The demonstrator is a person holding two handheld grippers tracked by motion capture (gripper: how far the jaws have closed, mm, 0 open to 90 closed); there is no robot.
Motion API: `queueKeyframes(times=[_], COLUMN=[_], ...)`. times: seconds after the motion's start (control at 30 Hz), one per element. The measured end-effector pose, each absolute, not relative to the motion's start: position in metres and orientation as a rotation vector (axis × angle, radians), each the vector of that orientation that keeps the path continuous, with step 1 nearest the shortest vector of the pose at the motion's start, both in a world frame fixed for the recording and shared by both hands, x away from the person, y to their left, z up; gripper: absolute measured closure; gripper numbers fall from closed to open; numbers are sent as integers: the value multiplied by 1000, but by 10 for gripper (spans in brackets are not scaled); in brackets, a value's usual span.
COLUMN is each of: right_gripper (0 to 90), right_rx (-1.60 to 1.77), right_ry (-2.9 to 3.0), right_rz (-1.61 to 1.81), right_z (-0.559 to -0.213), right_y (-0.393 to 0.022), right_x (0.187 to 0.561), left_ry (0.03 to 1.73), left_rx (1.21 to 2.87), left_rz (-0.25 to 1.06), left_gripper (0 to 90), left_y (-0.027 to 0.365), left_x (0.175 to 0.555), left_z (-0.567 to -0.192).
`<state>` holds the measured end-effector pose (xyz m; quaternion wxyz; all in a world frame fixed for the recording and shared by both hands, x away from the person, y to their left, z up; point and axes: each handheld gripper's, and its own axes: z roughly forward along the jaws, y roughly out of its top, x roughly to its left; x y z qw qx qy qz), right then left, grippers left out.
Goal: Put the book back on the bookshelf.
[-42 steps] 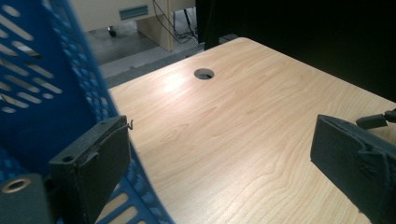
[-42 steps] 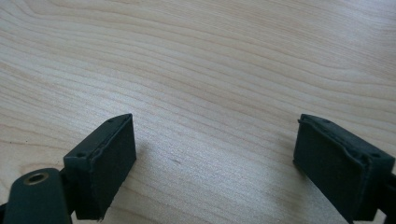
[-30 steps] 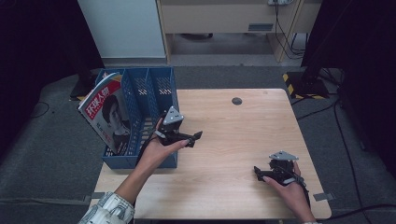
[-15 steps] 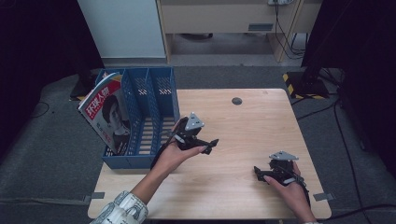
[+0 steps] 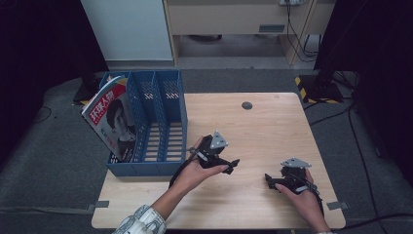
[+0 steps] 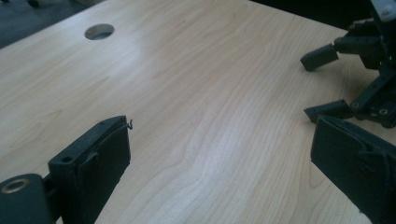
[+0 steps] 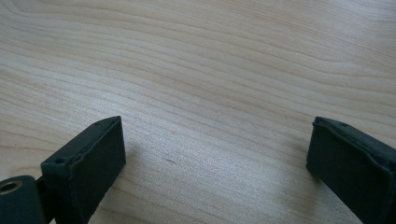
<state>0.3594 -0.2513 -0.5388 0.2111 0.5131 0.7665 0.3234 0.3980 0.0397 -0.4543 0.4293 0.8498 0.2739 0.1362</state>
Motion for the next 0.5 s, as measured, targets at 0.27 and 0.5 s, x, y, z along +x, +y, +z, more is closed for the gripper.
queueKeyframes(times=[0.27, 0.5], right_gripper=[49, 49], right_rx=[1425, 1426], right_ry=[2130, 2130], right_rz=[899, 899], right_z=[-539, -539], right_y=[-251, -251], right_x=[359, 359], left_ry=[671, 686], left_rx=[2179, 2232], left_rz=[315, 303], left_gripper=[48, 48], left_y=[25, 15], left_x=[391, 386], left_z=[-477, -500])
